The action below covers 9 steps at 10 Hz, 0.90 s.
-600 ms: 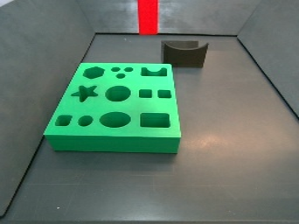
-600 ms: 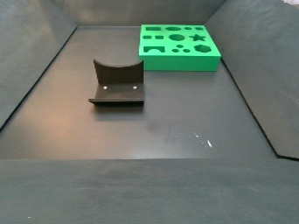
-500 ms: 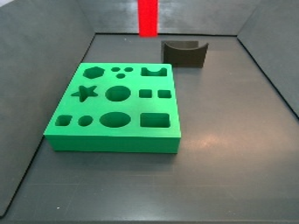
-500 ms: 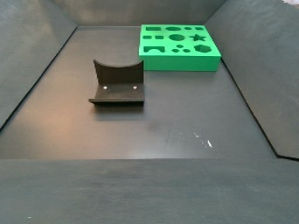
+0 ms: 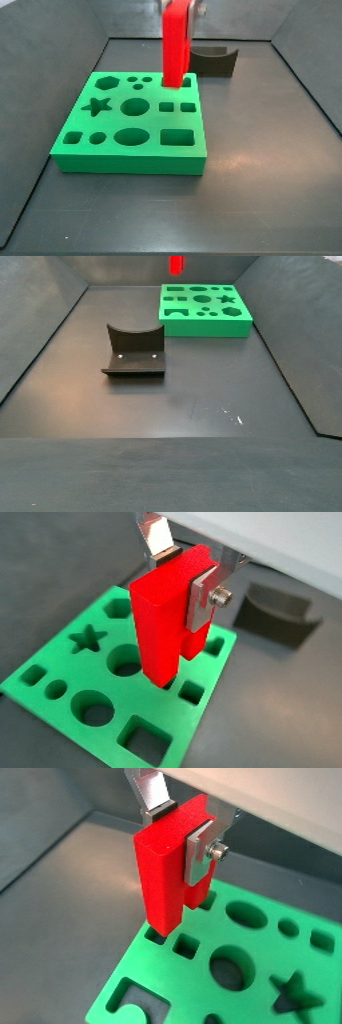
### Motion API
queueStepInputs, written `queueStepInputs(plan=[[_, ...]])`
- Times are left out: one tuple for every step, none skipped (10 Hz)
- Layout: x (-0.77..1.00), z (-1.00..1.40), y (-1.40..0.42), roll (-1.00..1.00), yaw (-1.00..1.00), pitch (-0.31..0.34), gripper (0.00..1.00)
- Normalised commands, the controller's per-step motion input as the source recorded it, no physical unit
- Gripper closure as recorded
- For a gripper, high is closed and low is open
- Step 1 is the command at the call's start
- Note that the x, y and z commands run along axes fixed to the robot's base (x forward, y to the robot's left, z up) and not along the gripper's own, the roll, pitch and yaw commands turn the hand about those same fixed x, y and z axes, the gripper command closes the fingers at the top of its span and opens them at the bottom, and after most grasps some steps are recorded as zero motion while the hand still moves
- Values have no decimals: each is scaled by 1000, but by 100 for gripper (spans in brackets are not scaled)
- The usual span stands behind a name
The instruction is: Insert the double-square object.
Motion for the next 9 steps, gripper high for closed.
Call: queueStepInputs(plan=[[3,-697,143,-126,-791,-131,100],[6,-577,231,-180,-646,-157,100],[9,-471,291,-237,-543,-181,100],[34,-426,194,-250,-620,-189,100],[160,-177,0,-194,-886,-113,100],[66,-151,0,-86,-1000,0,100],[0,-137,0,-9,-1000,0,100],[0,-123,0,0,-1000,0,100],[0,-163,0,0,-1000,26,100]])
